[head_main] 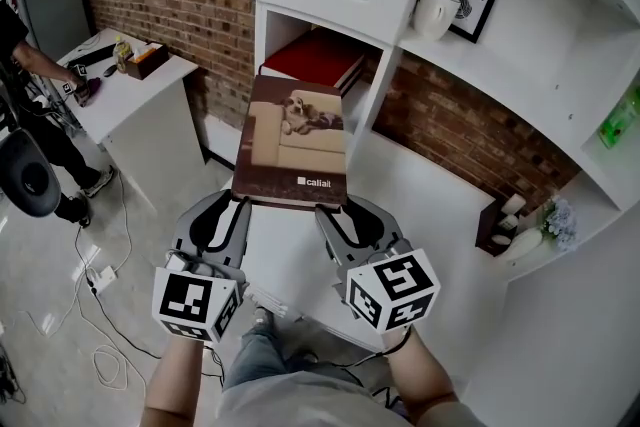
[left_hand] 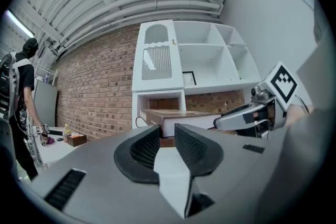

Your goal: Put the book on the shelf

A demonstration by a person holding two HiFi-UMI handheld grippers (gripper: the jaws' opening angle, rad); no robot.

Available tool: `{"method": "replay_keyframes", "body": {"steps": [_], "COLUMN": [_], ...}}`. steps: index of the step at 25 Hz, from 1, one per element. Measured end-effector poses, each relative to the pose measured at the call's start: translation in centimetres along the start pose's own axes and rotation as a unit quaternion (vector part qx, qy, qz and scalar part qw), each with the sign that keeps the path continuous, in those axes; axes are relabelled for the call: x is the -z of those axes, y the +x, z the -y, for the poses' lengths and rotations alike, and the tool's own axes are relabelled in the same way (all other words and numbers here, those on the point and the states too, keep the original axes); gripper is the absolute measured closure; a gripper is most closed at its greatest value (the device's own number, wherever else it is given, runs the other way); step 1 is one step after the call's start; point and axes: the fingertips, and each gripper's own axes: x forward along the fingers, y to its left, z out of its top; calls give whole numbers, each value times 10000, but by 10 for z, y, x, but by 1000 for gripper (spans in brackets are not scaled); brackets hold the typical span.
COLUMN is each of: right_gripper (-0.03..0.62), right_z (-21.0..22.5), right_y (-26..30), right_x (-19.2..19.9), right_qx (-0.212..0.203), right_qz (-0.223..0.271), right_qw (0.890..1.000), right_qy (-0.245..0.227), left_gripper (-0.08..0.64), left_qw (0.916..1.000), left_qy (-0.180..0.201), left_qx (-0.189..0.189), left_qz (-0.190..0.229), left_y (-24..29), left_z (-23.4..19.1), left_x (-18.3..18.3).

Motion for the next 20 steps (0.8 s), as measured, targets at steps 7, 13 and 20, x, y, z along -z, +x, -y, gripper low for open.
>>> {"method": "replay_keyframes", "body": {"steps": [7, 13, 20], "right_gripper": [443, 445, 447], "right_z": [10, 20, 34], "right_y": [10, 22, 39], "right_x": [-11, -21, -29], "right_qx": [61, 143, 261], "right_qz": [49, 97, 145], "right_qw": [10000, 9998, 9995], "right_qy": [-44, -67, -32], "left_gripper": [463, 463, 463], "left_qw": [10000, 9999, 9997], "left_qy": [-26, -97, -99], "left_qx": [44, 119, 237], "left_qz": [40, 62, 53], "left_y": [16, 34, 59], "left_z": [-7, -16, -27], "left_x": [-6, -11, -13]}}
